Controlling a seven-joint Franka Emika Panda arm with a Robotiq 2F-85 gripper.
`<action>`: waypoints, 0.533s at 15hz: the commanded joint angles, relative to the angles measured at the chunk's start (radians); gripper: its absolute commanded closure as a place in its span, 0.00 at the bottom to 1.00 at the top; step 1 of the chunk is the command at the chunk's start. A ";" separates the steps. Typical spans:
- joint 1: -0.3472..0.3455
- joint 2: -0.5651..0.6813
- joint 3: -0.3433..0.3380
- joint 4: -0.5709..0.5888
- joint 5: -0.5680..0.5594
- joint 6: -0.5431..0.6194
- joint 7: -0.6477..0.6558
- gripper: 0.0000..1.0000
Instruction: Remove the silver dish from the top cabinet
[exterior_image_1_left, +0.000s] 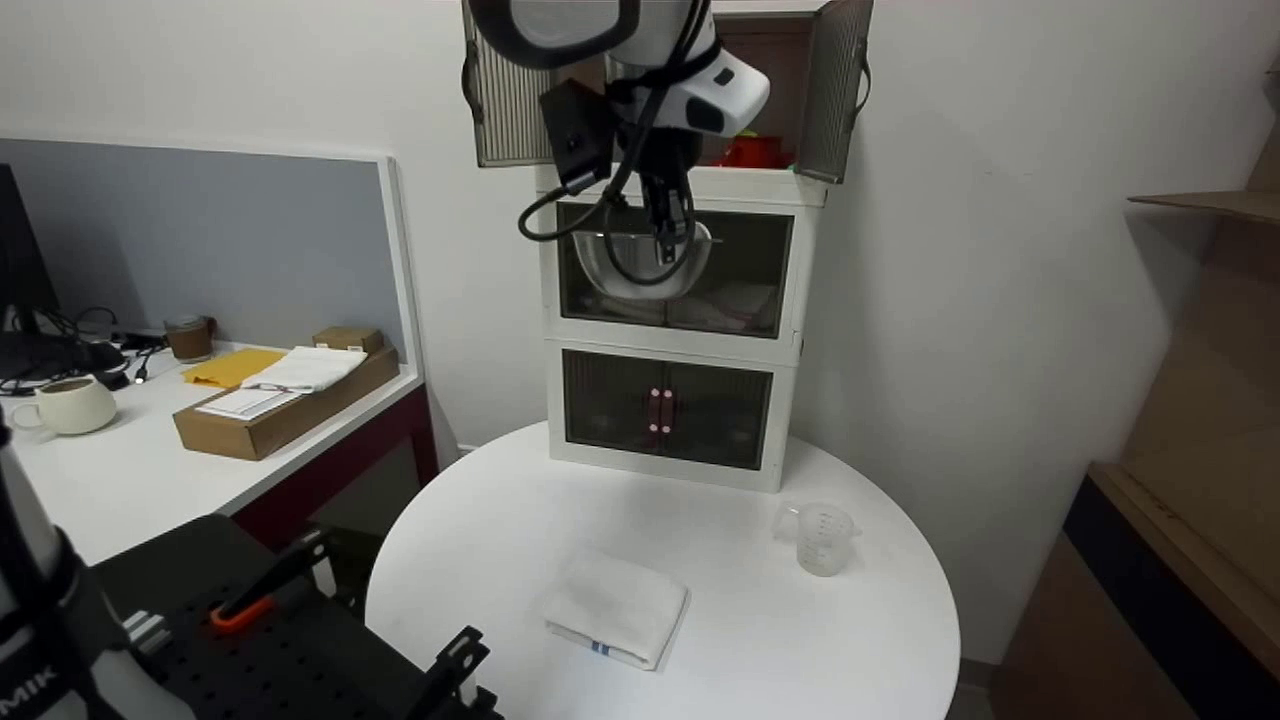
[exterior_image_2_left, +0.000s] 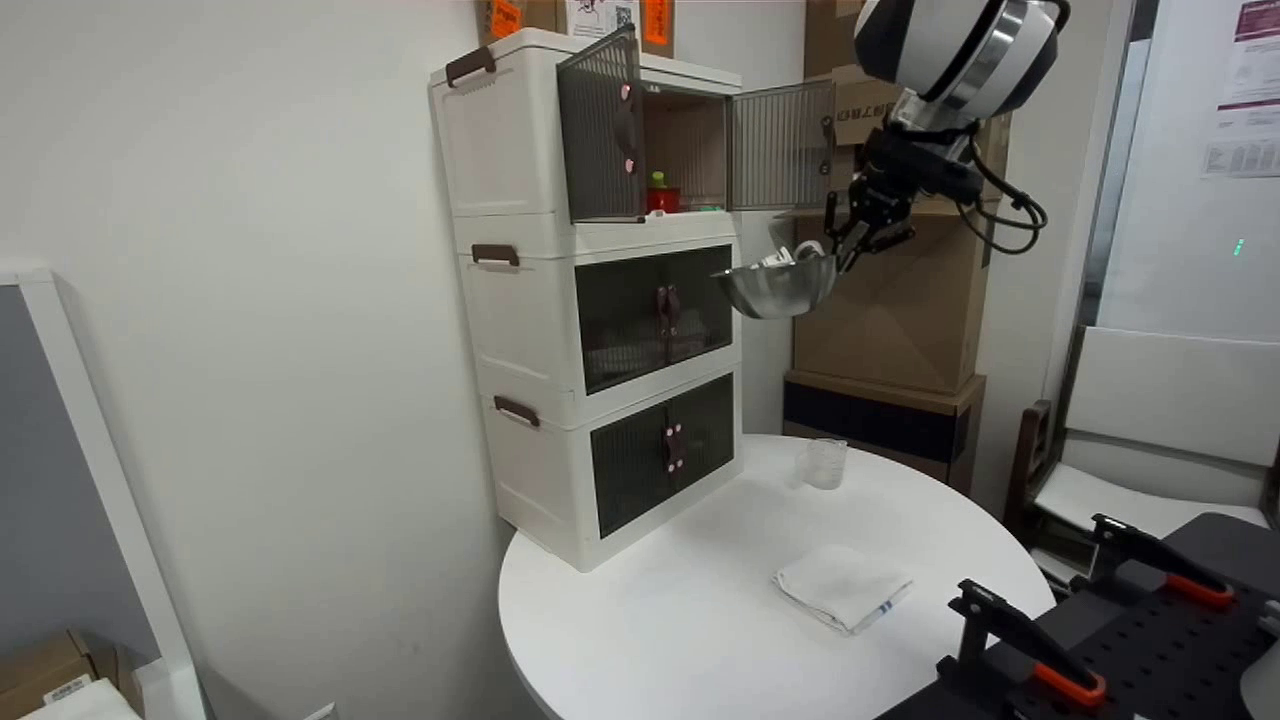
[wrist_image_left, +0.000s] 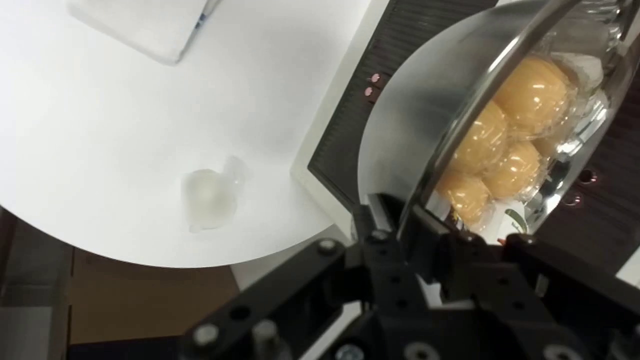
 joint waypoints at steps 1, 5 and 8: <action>0.014 0.063 -0.028 -0.031 0.101 0.120 -0.115 0.98; 0.015 0.167 -0.046 0.024 0.307 0.158 -0.382 0.98; -0.011 0.256 -0.046 0.079 0.404 0.132 -0.553 0.98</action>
